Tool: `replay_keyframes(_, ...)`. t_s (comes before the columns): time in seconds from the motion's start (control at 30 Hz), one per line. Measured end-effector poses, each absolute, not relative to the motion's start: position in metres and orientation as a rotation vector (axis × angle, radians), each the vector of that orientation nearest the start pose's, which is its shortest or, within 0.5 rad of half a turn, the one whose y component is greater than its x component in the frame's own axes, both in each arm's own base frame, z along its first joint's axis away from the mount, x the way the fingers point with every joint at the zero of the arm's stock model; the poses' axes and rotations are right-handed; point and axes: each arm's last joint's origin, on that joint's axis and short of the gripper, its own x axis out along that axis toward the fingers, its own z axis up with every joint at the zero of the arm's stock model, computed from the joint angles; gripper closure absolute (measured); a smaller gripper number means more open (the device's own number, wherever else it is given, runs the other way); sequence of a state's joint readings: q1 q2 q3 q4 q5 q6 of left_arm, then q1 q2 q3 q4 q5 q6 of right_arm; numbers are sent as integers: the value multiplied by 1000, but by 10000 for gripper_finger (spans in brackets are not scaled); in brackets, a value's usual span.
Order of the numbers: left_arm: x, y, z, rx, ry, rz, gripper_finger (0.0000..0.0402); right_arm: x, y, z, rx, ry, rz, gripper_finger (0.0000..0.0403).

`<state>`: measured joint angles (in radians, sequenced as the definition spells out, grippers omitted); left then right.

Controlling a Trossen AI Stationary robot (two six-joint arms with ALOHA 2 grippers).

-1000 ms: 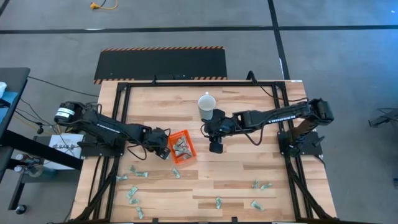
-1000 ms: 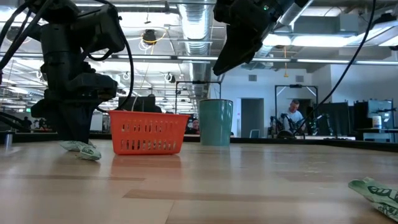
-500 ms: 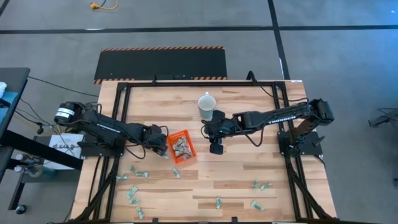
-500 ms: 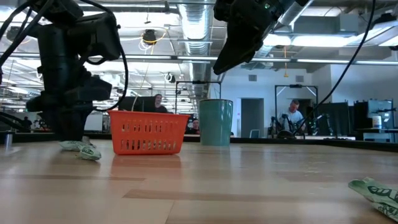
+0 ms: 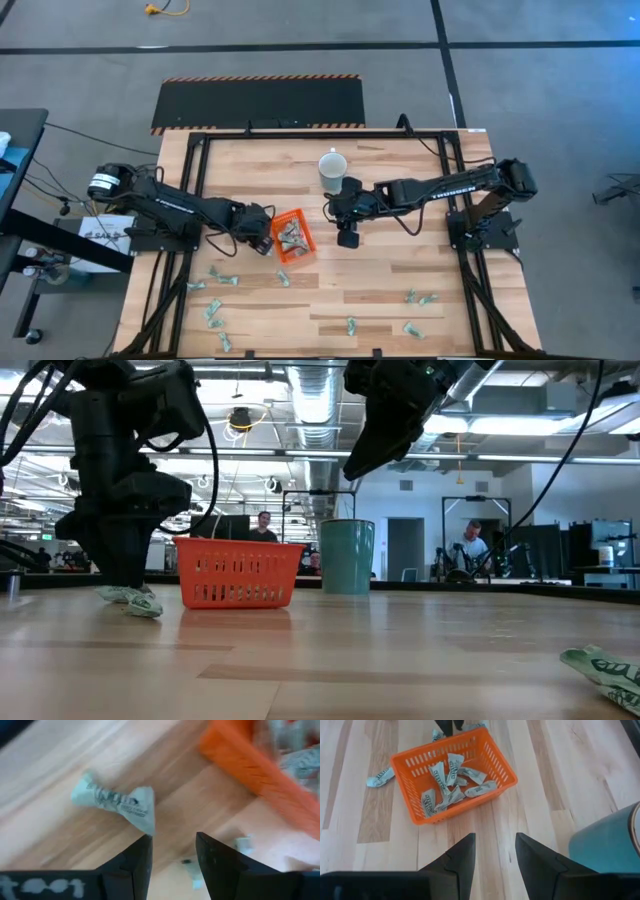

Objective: Pick and place items into bin
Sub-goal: Put the green stevia packet into the orange bin

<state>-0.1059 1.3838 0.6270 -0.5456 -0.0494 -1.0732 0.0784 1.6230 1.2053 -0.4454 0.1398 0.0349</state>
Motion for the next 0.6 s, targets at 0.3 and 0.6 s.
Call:
replay_keyframes(0.3,215,-18,145,-869,1153,708,260,343,23,248,-63,871,-72,272)
replay_keyframes(0.6,214,-11,145,-820,1108,780,260,342,23,248,-72,880,-69,272)
